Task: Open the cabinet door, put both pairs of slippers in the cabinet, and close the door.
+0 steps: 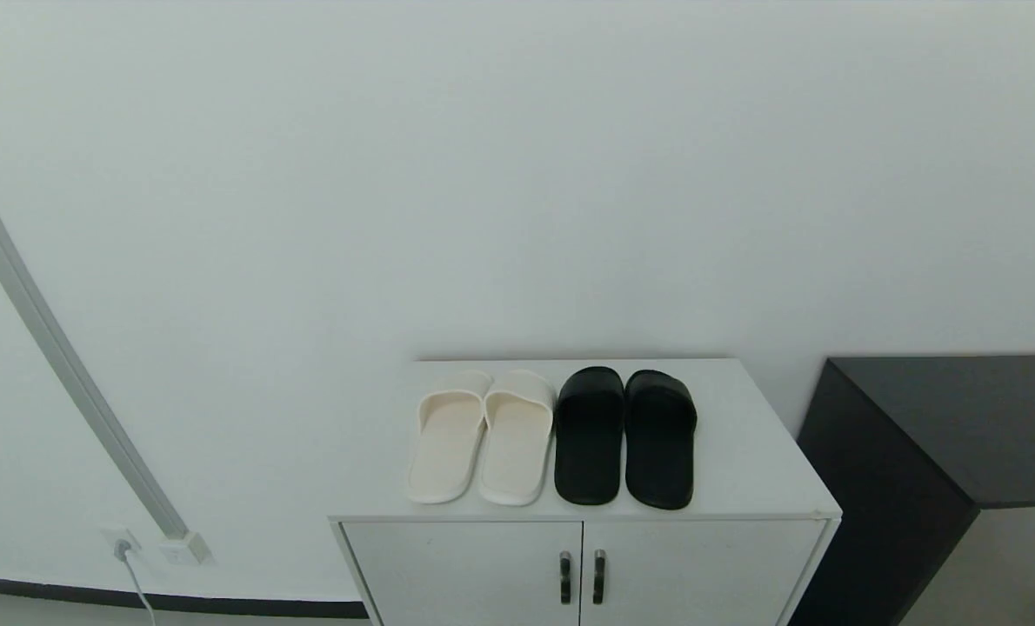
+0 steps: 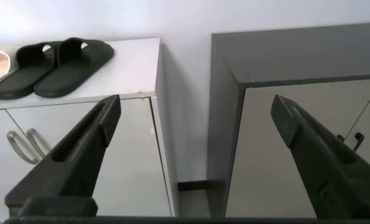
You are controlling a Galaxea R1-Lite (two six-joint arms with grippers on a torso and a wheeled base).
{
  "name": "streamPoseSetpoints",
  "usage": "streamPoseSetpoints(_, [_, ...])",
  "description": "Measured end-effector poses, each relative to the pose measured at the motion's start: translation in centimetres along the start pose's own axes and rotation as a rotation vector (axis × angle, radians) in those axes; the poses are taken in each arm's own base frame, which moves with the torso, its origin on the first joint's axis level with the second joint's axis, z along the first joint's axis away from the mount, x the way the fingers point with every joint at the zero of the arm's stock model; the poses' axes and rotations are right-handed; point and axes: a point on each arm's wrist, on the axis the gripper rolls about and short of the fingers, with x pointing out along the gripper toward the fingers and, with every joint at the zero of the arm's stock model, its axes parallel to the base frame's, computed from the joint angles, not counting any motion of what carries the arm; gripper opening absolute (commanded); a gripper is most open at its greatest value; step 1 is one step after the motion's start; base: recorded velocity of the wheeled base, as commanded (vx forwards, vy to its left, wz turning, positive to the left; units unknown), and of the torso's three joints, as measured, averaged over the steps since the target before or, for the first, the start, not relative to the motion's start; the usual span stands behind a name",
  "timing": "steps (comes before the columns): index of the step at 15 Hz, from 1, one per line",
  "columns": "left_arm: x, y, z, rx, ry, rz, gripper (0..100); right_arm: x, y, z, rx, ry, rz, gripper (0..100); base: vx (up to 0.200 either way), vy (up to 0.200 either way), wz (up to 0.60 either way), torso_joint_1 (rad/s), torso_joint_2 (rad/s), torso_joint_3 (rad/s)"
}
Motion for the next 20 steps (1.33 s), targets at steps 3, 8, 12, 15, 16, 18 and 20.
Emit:
streamPoseSetpoints(3, [0.0, 0.0, 0.0, 0.000, 0.000, 0.000, 0, 0.0, 0.0, 0.0, -0.005, -0.001, 0.000, 100, 0.000, 0.000, 0.00, 0.000, 0.00, 0.000])
streamPoseSetpoints(8, [0.0, 0.0, 0.0, 0.011, 0.002, -0.010, 0, -0.8, 0.0, 3.7, 0.074, -0.067, 0.038, 100, 0.000, 0.000, 0.00, 0.000, 0.00, 0.000])
streamPoseSetpoints(12, [0.0, 0.0, 0.0, 0.013, 0.002, -0.012, 0, -1.3, 0.0, 12.9, 0.069, -0.162, 0.135, 100, 0.000, 0.000, 0.00, 0.000, 0.00, 0.000])
streamPoseSetpoints(15, [0.0, 0.0, 0.0, 0.017, 0.002, -0.011, 0, 5.3, 1.1, 13.5, 0.069, 0.041, 0.230, 100, 0.000, 0.000, 0.00, 0.000, 0.00, 0.000])
streamPoseSetpoints(16, [0.0, 0.0, 0.0, 0.017, 0.002, -0.012, 0, 7.7, 1.9, 13.1, 0.078, 0.123, 0.269, 100, 0.000, 0.000, 0.00, 0.000, 0.00, 0.000])
streamPoseSetpoints(18, [0.0, 0.0, 0.0, 0.018, 0.002, -0.013, 0, 11.4, 4.5, 12.4, 0.082, 0.234, 0.356, 100, 0.000, 0.000, 0.00, 0.000, 0.00, 0.000])
streamPoseSetpoints(20, [0.0, 0.0, 0.0, 0.017, 0.002, -0.013, 0, 14.4, 8.2, 12.0, 0.071, 0.302, 0.422, 100, 0.000, 0.000, 0.00, 0.000, 0.00, 0.000])
